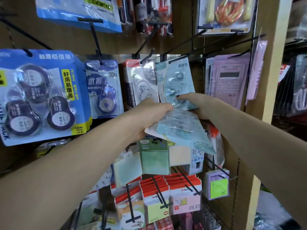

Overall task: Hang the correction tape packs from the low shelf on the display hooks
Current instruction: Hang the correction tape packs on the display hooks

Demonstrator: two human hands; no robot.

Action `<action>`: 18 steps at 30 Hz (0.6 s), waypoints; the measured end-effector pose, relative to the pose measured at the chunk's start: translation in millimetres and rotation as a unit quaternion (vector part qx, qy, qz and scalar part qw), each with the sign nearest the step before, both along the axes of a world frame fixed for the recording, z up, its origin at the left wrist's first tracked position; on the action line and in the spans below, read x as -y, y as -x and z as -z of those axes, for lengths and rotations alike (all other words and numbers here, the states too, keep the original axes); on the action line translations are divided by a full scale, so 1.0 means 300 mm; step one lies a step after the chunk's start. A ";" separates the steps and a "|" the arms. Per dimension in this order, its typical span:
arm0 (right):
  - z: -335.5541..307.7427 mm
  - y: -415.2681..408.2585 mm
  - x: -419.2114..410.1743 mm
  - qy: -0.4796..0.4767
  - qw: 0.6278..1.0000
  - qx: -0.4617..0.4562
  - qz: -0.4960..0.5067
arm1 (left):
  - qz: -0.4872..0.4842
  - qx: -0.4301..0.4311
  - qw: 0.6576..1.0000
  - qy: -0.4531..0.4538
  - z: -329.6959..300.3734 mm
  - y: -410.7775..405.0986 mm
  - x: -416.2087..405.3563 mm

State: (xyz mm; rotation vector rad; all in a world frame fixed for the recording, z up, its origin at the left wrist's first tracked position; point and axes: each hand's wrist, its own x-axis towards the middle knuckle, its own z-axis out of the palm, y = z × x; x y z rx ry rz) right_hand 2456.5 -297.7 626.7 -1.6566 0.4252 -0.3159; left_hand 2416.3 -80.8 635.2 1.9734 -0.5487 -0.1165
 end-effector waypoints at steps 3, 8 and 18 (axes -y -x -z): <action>-0.007 -0.003 -0.018 0.021 1.000 -0.011 0.002 | 0.019 0.041 0.999 0.028 -0.009 0.005 0.007; -0.024 0.040 -0.040 0.043 0.999 0.017 -0.021 | 0.009 0.085 0.994 0.067 -0.023 0.012 0.013; -0.050 0.317 -0.042 -0.033 0.985 0.168 -0.026 | 0.008 0.158 0.977 0.145 -0.048 0.036 0.027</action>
